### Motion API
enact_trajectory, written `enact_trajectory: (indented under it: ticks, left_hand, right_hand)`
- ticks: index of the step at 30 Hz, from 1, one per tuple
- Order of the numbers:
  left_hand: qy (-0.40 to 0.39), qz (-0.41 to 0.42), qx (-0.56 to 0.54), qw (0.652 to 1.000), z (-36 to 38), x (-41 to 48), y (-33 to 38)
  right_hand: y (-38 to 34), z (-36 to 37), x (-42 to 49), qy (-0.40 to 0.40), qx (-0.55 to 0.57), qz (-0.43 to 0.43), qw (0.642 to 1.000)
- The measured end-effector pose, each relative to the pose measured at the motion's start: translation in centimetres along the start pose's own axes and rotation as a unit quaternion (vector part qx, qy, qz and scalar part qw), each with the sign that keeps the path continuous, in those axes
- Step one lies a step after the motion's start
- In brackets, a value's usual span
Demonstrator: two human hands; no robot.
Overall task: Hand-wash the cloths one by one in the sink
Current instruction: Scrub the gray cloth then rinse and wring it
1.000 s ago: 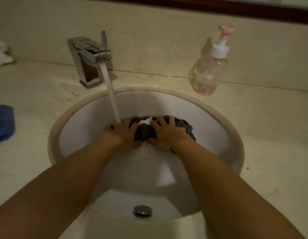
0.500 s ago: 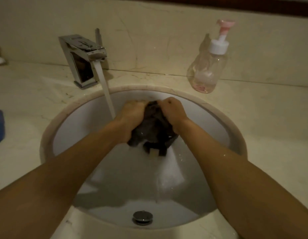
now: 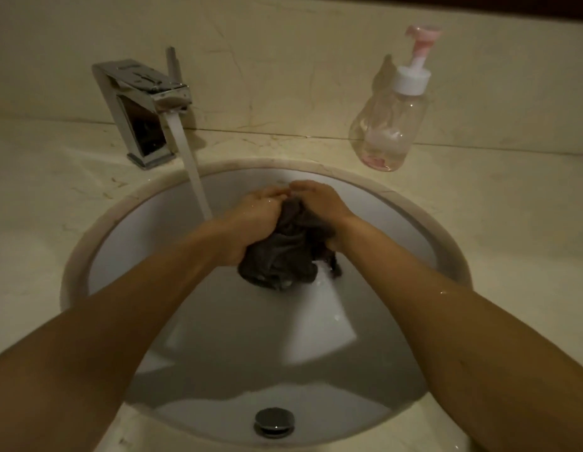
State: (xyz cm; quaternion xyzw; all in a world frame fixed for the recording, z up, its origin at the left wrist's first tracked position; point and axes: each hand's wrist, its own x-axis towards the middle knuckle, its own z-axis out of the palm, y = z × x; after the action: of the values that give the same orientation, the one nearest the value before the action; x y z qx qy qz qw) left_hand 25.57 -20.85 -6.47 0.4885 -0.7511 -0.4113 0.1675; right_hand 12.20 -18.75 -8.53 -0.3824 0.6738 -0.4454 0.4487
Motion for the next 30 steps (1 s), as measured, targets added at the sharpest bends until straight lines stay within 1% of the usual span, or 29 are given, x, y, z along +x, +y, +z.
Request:
enact_trajectory:
  ticks: [1,2,3,4,5,6,7,8,9,10,11,12,13,14,15,16,17,18,19,21,22,23,24,25,26,27,28,29,30]
  left_hand:
    - [-0.014,0.000,0.029,0.999,-0.2,0.2,-0.4]
    - [-0.026,-0.005,0.078,0.997,-0.4,0.1,-1.1]
    - [-0.040,-0.007,0.146,0.988,-0.8,0.0,-1.8]
    - [-0.061,-0.017,0.219,0.974,-1.3,0.3,-3.1]
    - [-0.076,-0.028,0.284,0.955,-1.7,0.6,-4.2]
    - [-0.066,-0.030,0.349,0.934,-2.1,0.6,-5.0]
    - [-0.036,-0.018,0.389,0.921,-2.4,0.5,-5.3]
    - [-0.002,-0.003,0.394,0.919,-2.5,0.4,-5.1]
    - [0.013,0.023,0.373,0.928,-2.5,0.4,-4.8]
    - [-0.012,0.048,0.345,0.937,-2.4,0.2,-4.2]
    - [-0.070,0.062,0.336,0.937,-2.0,0.1,-4.0]
    - [-0.149,0.060,0.344,0.925,-1.4,0.0,-3.9]
    - [-0.220,0.052,0.360,0.905,-0.9,-0.2,-4.1]
    - [-0.256,0.034,0.383,0.887,-0.5,-0.2,-4.6]
    - [-0.265,0.014,0.409,0.873,-0.4,0.1,-5.5]
    - [-0.261,-0.010,0.435,0.862,-0.4,0.3,-6.4]
    - [-0.247,-0.034,0.454,0.855,-0.4,0.6,-7.1]
    - [-0.233,-0.043,0.457,0.857,-0.4,0.8,-7.6]
    - [-0.215,-0.041,0.453,0.864,-0.3,0.8,-7.7]
    - [-0.187,-0.013,0.430,0.883,-0.2,0.8,-7.1]
    - [-0.175,-0.001,0.411,0.895,-0.3,0.6,-6.6]
    - [-0.159,-0.001,0.379,0.911,-0.3,0.4,-6.1]
    - [-0.145,-0.013,0.327,0.934,-0.2,0.3,-5.6]
    - [-0.126,-0.023,0.259,0.957,-0.2,0.2,-4.9]
    - [-0.104,-0.044,0.177,0.978,-0.3,0.3,-4.4]
    - [-0.069,-0.065,0.088,0.992,-0.4,0.2,-3.6]
    - [-0.030,-0.090,0.002,0.995,-0.5,0.4,-2.9]
    - [0.008,-0.105,-0.075,0.992,-0.5,0.6,-2.4]
    - [0.035,-0.117,-0.136,0.983,-0.6,0.9,-1.9]
  right_hand:
    - [0.3,-0.6,0.3,-0.014,-0.123,-0.004,0.992]
    - [0.2,-1.2,-0.1,-0.034,-0.234,0.001,0.972]
    - [0.4,-1.8,-0.2,-0.047,-0.348,-0.005,0.936]
    - [0.7,-2.3,-0.2,-0.060,-0.415,0.007,0.908]
    - [0.7,-2.4,-0.5,-0.069,-0.458,0.011,0.886]
    - [0.5,-2.1,-1.0,-0.066,-0.491,0.006,0.869]
    - [0.2,-1.7,-1.4,-0.050,-0.539,-0.007,0.841]
    - [0.0,-1.3,-1.6,-0.021,-0.585,-0.036,0.810]
    - [-0.4,-1.1,-2.0,-0.005,-0.612,-0.072,0.788]
    - [-0.9,-1.0,-2.4,-0.017,-0.606,-0.103,0.788]
    - [-1.2,-0.9,-2.7,-0.058,-0.573,-0.121,0.809]
    - [-1.3,-0.7,-2.9,-0.113,-0.548,-0.118,0.821]
    - [-1.1,-0.3,-3.1,-0.171,-0.550,-0.092,0.813]
    - [-0.5,0.0,-3.1,-0.215,-0.577,-0.057,0.786]
    - [0.1,0.1,-3.1,-0.234,-0.630,-0.021,0.740]
    - [0.9,0.2,-2.9,-0.227,-0.685,0.006,0.692]
    - [1.8,0.3,-2.9,-0.209,-0.718,0.014,0.664]
    - [2.7,0.4,-2.9,-0.184,-0.733,0.002,0.655]
    - [3.3,0.7,-2.9,-0.154,-0.731,-0.023,0.664]
    - [3.9,1.0,-2.3,-0.098,-0.686,-0.079,0.717]
    - [3.9,1.1,-2.0,-0.082,-0.639,-0.082,0.760]
    - [3.6,0.9,-1.7,-0.063,-0.567,-0.074,0.818]
    - [3.5,0.8,-1.2,-0.043,-0.472,-0.049,0.879]
    - [3.0,0.7,-0.8,-0.028,-0.365,-0.021,0.930]
    - [2.4,0.7,-0.6,-0.008,-0.260,0.006,0.966]
    - [1.8,0.8,-0.5,0.023,-0.164,0.026,0.986]
    - [1.2,0.9,-0.6,0.057,-0.085,0.034,0.994]
    - [0.6,1.1,-0.8,0.086,-0.029,0.038,0.995]
    - [0.0,1.2,-1.1,0.100,0.001,0.035,0.994]
